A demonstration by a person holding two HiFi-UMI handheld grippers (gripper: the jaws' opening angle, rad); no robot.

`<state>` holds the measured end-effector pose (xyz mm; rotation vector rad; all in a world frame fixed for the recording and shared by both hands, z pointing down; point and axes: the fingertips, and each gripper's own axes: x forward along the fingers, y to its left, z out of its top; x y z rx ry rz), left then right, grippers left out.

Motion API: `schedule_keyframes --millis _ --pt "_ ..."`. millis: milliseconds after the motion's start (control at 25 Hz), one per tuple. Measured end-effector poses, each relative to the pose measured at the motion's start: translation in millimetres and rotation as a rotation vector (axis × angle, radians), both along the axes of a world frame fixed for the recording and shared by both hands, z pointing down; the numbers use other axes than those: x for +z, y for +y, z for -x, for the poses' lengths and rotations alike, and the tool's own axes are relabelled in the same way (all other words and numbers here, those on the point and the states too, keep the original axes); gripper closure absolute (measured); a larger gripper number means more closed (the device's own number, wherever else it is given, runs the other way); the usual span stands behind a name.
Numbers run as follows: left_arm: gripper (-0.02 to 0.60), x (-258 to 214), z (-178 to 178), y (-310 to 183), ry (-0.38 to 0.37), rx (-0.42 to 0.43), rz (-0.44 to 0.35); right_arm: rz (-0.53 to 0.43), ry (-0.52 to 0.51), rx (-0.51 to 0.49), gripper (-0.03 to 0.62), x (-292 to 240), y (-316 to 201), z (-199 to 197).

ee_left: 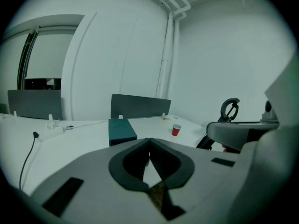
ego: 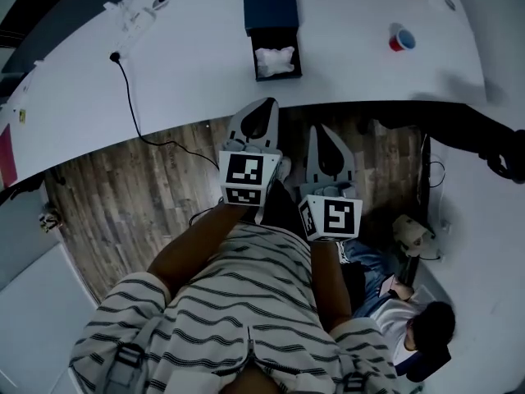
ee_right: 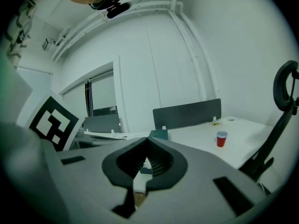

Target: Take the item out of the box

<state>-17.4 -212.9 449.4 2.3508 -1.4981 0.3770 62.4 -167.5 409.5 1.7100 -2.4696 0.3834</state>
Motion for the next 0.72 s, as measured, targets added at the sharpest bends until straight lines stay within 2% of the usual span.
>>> schedule_keyframes --millis 440,720 --pt "0.557 45.8 -3.5 -42.3 -0.033 -0.07 0.096 0.054 -0.007 -0.02 0.576 33.3 -21.0 -7.6" --pt "0.555 65.4 -7.9 -58.5 -0.027 -0.082 0.135 0.069 -0.007 -0.031 0.576 45.3 -27.1 -8.7"
